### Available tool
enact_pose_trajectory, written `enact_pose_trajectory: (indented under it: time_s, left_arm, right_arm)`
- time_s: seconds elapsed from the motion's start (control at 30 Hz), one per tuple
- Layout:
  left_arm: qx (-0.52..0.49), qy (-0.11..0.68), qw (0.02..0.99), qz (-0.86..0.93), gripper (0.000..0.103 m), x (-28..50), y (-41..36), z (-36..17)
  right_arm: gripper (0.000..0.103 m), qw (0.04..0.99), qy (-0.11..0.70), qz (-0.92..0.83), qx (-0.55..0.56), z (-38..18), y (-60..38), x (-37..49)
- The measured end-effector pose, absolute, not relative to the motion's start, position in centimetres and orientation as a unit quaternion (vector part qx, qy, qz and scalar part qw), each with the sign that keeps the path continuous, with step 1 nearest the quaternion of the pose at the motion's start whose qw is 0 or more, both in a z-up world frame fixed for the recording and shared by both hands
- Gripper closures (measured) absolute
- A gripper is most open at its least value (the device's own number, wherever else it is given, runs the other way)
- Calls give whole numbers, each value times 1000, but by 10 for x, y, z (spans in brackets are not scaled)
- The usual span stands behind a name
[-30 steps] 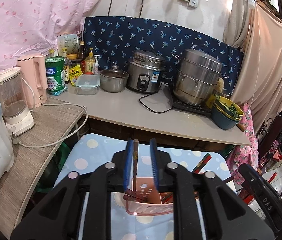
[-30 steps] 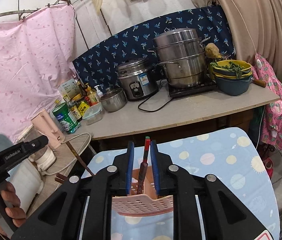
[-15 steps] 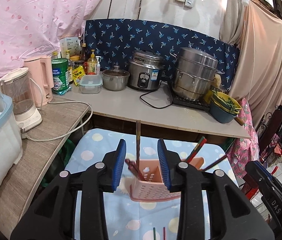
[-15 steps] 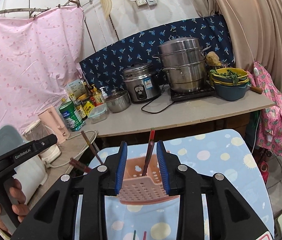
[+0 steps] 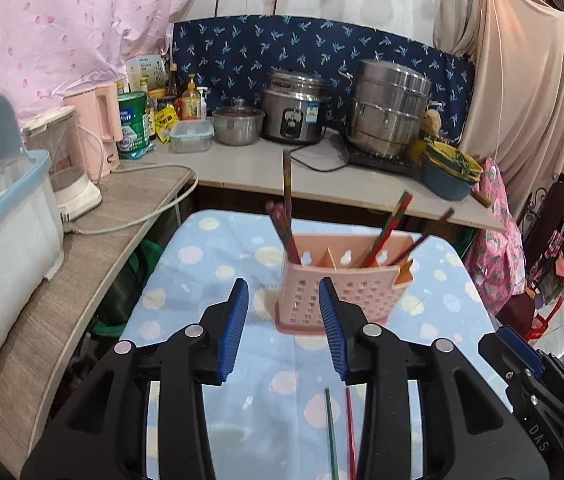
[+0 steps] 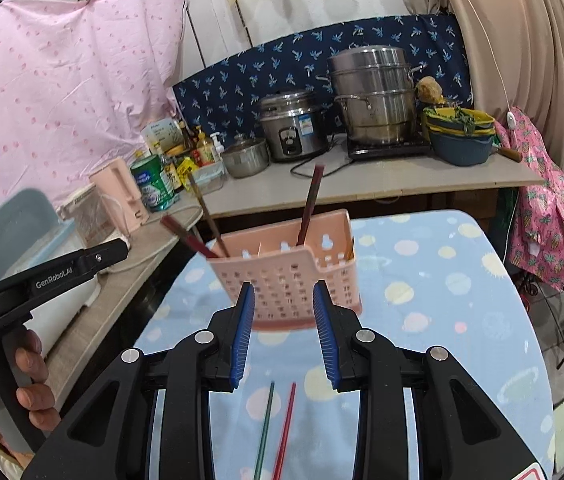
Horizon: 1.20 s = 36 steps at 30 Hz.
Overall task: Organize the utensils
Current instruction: 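Move both tools down and grasp the red chopstick with the right tool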
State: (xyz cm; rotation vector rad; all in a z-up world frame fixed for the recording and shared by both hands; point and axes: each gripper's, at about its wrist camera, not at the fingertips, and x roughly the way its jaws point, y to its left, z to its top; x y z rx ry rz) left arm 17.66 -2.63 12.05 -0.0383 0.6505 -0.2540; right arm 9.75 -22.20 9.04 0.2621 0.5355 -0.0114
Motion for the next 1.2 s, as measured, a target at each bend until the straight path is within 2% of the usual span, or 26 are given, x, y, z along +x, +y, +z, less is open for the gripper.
enact_pose_trajectory:
  time_s: [0.87, 1.2]
  left_arm:
    - [22, 440, 888, -131, 68, 87, -14, -20]
    - [28, 469, 873, -129, 68, 67, -10, -45]
  right_arm:
    - [73, 903, 419, 17, 98, -49, -167, 4]
    - [73, 891, 445, 26, 88, -73, -153, -11]
